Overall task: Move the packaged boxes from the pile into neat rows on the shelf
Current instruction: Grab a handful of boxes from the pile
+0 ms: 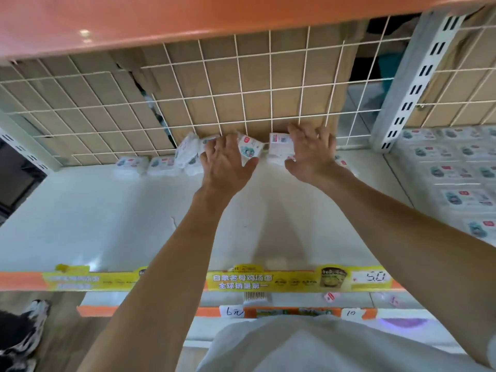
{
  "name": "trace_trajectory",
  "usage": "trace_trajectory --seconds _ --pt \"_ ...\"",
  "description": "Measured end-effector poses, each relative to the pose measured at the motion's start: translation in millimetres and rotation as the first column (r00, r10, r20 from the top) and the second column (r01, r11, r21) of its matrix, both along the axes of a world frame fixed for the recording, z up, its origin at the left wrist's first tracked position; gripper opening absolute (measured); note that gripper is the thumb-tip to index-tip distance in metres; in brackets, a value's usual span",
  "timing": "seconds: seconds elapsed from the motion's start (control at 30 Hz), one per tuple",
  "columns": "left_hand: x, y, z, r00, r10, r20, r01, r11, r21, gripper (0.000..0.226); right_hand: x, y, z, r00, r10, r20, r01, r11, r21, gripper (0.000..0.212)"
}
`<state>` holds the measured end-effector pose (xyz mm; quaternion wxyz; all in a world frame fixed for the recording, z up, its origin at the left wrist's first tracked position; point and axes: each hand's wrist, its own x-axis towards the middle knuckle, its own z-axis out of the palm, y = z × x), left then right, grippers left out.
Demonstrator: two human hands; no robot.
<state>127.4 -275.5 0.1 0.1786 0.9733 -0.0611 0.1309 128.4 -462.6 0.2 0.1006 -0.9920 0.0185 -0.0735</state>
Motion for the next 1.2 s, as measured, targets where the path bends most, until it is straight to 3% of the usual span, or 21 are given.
trace_trajectory --seconds 0.13,0.23,0.43,0.57,0.7,0.83,0.97,1.03,1.1,1.2 --pt "14 -9 -2 0.999 0.04 0.013 -0.041 0.998 0.045 0.061 1 -8 -3 0.997 -0.042 0.065 0.043 0.999 -0.017 0.052" --pt "23 -15 -3 0.992 0.122 -0.015 -0.122 0.992 0.046 0.063 -3 -17 -5 0.994 -0.037 0.1 0.034 0.999 0.03 0.055" --pt "37 -17 -9 0.985 0.168 -0.044 -0.16 0.976 0.15 0.072 -28 -20 -9 0.982 -0.054 0.181 -0.014 0.935 0.354 0.06" --pt "38 -19 -9 0.991 0.124 -0.043 -0.12 0.99 0.079 0.068 -52 -17 -2 0.969 -0.064 0.241 -0.056 0.886 0.46 0.057" --pt "30 -18 -7 0.999 0.037 -0.003 -0.037 0.997 -0.075 0.066 -76 -15 0 0.956 -0.108 0.271 -0.102 0.746 0.658 0.053" --pt "9 -12 -7 0.994 -0.109 -0.031 0.085 0.898 -0.432 0.066 -88 -12 -8 0.972 -0.197 0.125 -0.025 0.445 0.895 0.061" --pt "-20 -4 -1 0.98 -0.198 -0.031 0.109 0.657 -0.746 0.058 -102 -9 -10 0.983 -0.171 -0.058 0.073 0.081 0.994 0.05" --pt "-33 -2 4 0.974 -0.221 -0.043 0.085 0.539 -0.838 0.056 -108 -8 -11 0.991 -0.097 -0.088 0.08 -0.088 0.993 0.041" --pt "-45 1 9 0.965 -0.247 -0.09 0.028 0.436 -0.899 0.056 -114 -6 -11 0.993 -0.025 -0.114 0.107 -0.194 0.975 0.03" --pt "-60 8 12 0.939 -0.299 -0.171 -0.055 0.36 -0.931 0.058 -118 1 -9 0.983 0.057 -0.175 0.184 -0.328 0.927 0.024"
